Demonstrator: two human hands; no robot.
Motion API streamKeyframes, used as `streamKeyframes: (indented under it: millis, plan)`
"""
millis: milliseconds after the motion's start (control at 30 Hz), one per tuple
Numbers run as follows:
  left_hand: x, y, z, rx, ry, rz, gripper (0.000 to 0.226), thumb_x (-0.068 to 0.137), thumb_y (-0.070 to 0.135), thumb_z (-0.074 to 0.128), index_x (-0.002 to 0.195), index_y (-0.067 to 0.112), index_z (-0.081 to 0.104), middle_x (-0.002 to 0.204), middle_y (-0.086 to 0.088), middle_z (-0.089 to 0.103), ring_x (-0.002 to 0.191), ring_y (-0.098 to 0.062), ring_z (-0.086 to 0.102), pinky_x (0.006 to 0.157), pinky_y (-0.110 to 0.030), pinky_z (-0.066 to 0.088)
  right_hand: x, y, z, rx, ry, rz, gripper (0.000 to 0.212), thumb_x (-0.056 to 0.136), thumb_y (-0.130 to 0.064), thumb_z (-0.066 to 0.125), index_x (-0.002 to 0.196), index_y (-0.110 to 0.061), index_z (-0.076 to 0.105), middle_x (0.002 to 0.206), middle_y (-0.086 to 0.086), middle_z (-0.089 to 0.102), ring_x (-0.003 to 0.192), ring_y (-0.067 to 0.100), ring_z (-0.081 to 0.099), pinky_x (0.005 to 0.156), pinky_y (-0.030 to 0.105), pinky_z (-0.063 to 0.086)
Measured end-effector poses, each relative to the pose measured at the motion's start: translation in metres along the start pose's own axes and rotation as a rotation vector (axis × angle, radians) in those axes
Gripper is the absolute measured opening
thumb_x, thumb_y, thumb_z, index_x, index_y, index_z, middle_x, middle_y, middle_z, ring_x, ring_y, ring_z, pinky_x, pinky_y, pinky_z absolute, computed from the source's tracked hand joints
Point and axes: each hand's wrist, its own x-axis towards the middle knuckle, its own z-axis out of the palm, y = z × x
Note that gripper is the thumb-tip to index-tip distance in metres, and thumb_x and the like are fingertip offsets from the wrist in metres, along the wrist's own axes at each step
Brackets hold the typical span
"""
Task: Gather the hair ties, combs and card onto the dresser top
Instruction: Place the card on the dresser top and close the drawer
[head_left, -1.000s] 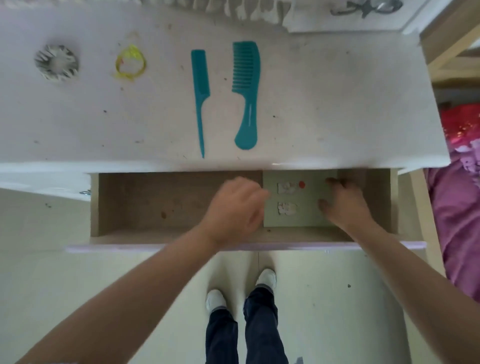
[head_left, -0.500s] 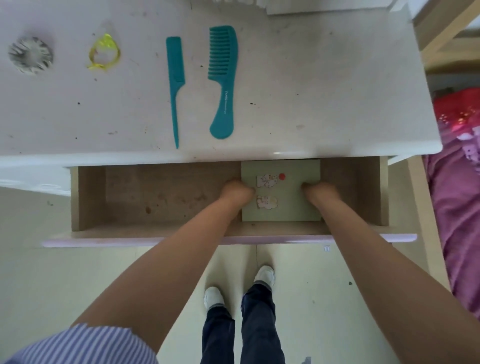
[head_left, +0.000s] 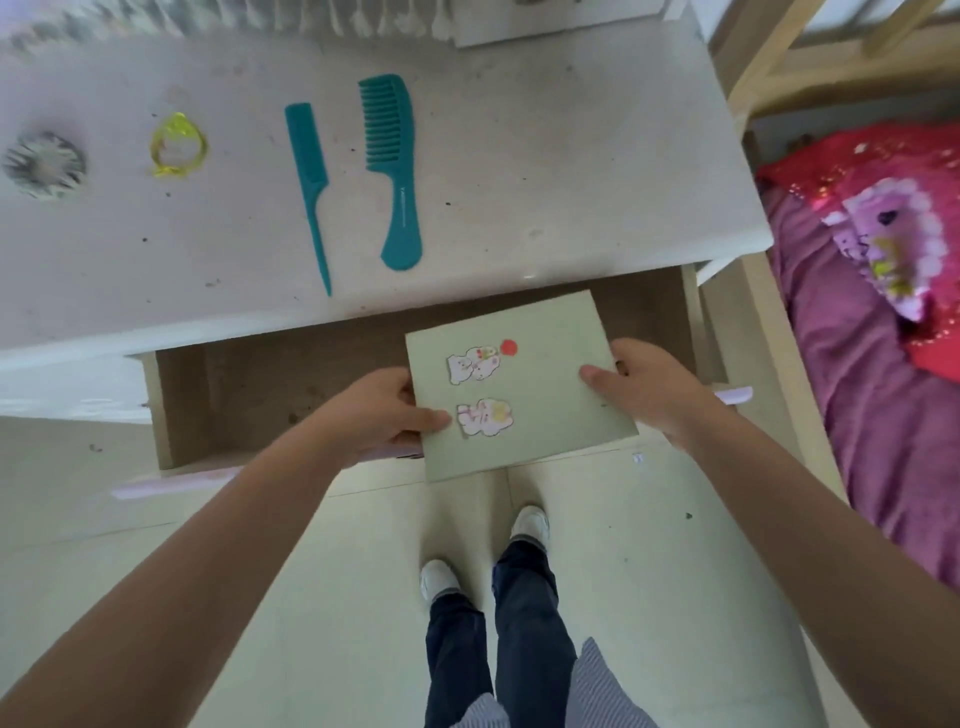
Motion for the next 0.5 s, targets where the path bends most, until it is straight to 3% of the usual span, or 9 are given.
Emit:
streamKeyframes:
  millis: [67, 133, 233, 333, 400, 500]
  plan:
    - [-0.008, 0.007, 0.004, 0.067, 0.096, 0.127, 0.018, 0.087, -0.008, 0.057, 0.095, 0.008, 0.056, 0.098, -0.009, 0.067, 0.073, -0.012, 0.070, 0.066, -0.025, 0.060, -0.003, -0.002, -0.007, 0.145, 0.087, -0.088, 0.010, 0.092, -0.015, 0.053, 0.094, -0.006, 0.059, 0.091, 0.010, 0.058, 0.080, 0.023, 0.055, 0.073, 0.035, 0.047]
    - [-0.007, 0.024, 0.008, 0.072, 0.242, 0.308, 0.021, 0.089, 0.000, 0.059, 0.107, 0.010, 0.056, 0.106, -0.010, 0.066, 0.077, -0.010, 0.066, 0.068, -0.022, 0.060, -0.001, -0.010, -0.013, 0.412, 0.184, -0.144, 0.020, 0.095, -0.011, 0.049, 0.078, -0.017, 0.057, 0.081, 0.006, 0.061, 0.069, 0.018, 0.056, 0.067, 0.031, 0.047]
    - [0.006, 0.065, 0.010, 0.070, 0.516, 0.529, 0.034, 0.093, 0.012, 0.055, 0.127, 0.006, 0.051, 0.108, -0.011, 0.062, 0.096, -0.018, 0.059, 0.097, -0.036, 0.050, 0.013, -0.028, -0.020, 0.816, 0.268, -0.123, 0.027, 0.098, -0.011, 0.043, 0.075, -0.020, 0.057, 0.071, -0.008, 0.069, 0.064, 0.007, 0.065, 0.057, 0.020, 0.057]
    - [0.021, 0.081, 0.010, 0.461, 0.775, 0.691, 0.035, 0.094, 0.013, 0.052, 0.128, 0.003, 0.050, 0.120, -0.015, 0.060, 0.110, -0.022, 0.054, 0.101, -0.031, 0.040, 0.035, -0.052, -0.016, 0.950, 0.322, -0.056, 0.014, 0.098, -0.009, 0.042, 0.093, -0.009, 0.056, 0.094, -0.001, 0.062, 0.084, 0.013, 0.061, 0.074, 0.026, 0.056]
    - [0.026, 0.071, 0.004, 0.682, 0.810, 0.748, 0.034, 0.093, 0.010, 0.053, 0.125, 0.000, 0.052, 0.125, -0.018, 0.058, 0.116, -0.028, 0.051, 0.101, -0.033, 0.040, 0.048, -0.069, -0.011, 1.009, 0.378, -0.006, 0.017, 0.097, -0.006, 0.043, 0.111, -0.001, 0.053, 0.104, 0.007, 0.056, 0.094, 0.020, 0.057, 0.087, 0.035, 0.052]
    - [0.027, 0.043, -0.008, 0.891, 0.819, 0.840, 0.026, 0.083, -0.004, 0.063, 0.109, -0.009, 0.061, 0.110, -0.027, 0.064, 0.106, -0.040, 0.057, 0.094, -0.045, 0.047, 0.060, -0.086, -0.002, 1.137, 0.331, 0.012, 0.014, 0.096, 0.001, 0.042, 0.091, -0.004, 0.055, 0.098, 0.010, 0.059, 0.096, 0.024, 0.057, 0.094, 0.036, 0.051]
